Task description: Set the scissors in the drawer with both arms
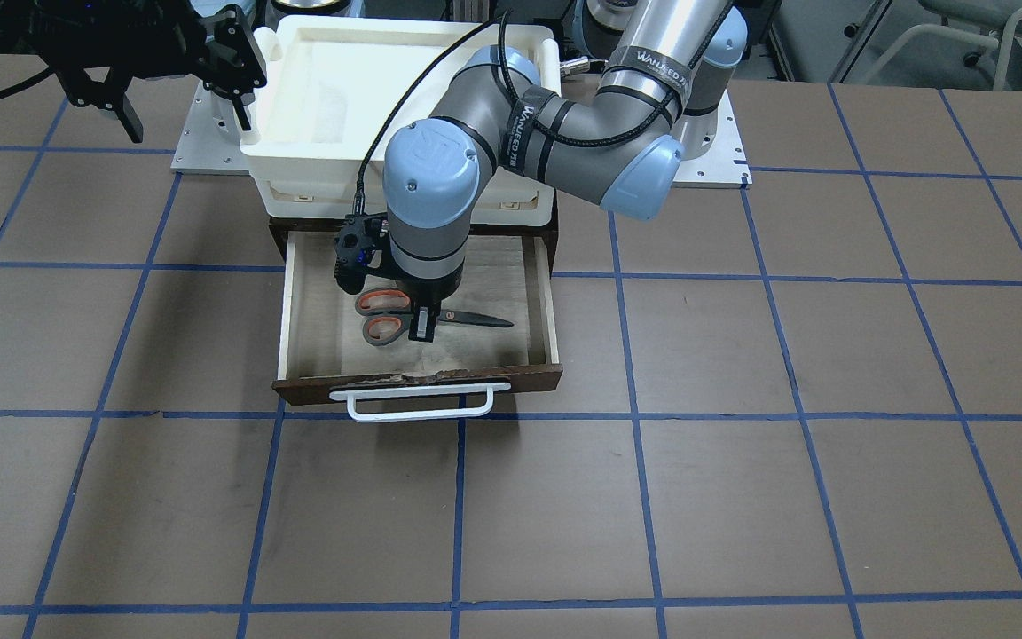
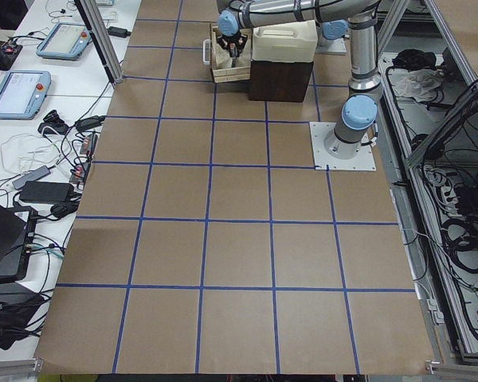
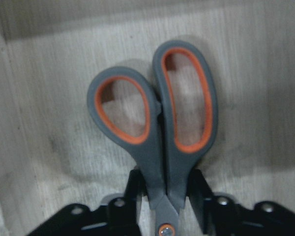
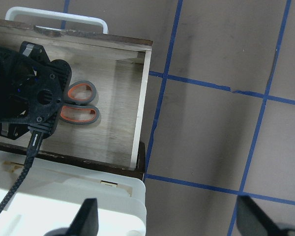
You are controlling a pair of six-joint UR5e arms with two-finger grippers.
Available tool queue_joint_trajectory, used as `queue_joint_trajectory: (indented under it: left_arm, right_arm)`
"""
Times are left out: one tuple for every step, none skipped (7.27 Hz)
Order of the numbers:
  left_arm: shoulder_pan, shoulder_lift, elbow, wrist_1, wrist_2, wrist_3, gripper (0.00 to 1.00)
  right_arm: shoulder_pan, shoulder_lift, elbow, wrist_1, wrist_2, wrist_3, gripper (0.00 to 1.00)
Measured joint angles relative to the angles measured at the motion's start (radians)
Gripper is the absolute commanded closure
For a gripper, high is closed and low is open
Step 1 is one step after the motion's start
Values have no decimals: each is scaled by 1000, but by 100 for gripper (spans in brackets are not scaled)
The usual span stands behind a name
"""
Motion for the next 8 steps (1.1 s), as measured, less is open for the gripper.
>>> queue_joint_trajectory:
  left_arm:
    - [1,12,4,4,0,-6,13]
    - [6,26,15,5,1,-8,14]
    - [19,41,31,-1,2,-8,15]
    - [44,59,52,-24,2,-8,20]
    - [81,82,67,-57,2,-8,20]
    - [134,111,74,-89,2,-9,18]
    - [203,144,76,-116,0,-11,3]
    - [265,178,77,-130,1,-35,0]
  right_arm:
    - [0,0,0,0,0,0,0]
    - [0,0,0,0,0,0,0]
    - [-1,0,0,0,0,0,0]
    - [-1,0,0,0,0,0,0]
    - [-1,0,0,0,1,0,0]
    - [-1,0,0,0,0,0,0]
    - [-1,0,0,0,0,0,0]
    - [-1,0,0,-1,1,-2,0]
